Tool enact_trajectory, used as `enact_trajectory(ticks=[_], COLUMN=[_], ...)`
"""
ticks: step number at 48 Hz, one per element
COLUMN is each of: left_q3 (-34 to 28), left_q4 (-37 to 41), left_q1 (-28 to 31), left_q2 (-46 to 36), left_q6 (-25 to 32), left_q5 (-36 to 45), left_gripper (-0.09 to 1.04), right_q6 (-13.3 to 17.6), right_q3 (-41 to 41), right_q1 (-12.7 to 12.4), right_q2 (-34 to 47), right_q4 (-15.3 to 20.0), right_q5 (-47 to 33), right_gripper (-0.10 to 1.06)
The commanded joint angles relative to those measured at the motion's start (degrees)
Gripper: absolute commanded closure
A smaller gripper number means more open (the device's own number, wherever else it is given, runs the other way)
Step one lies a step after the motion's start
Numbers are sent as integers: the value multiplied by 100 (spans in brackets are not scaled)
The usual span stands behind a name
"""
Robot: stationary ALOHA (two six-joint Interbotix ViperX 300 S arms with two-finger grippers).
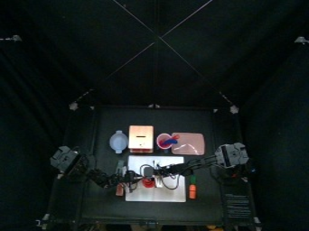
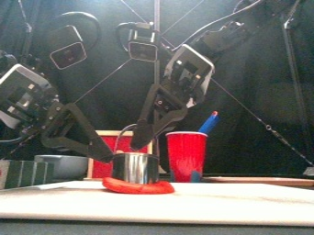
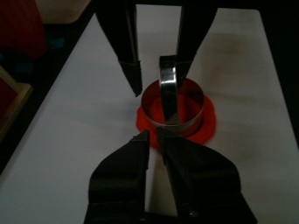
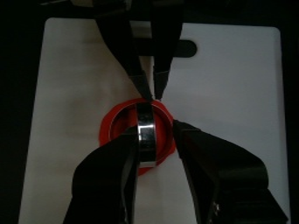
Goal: Get the cutter from the drawer then cut the dough then place the extra dough in the bowl
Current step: Cut the dough
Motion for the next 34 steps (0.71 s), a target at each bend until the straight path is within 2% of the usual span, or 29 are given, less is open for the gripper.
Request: enact_trajectory(ticks=[1,34], left_q3=[-141,-272], left_q4=[62,35], left_q1=[-26,-18], left_q2=[62,325], left_q6=[-18,-9], left_q5=[123,378], left_gripper=[40,41], right_q6=[9,-26], right_q3=[-176,-281], right_q1=[18,35], right_q2=[-105,0], right_q4=[0,-26], right_q5=[-18,158], right_gripper=[24,26])
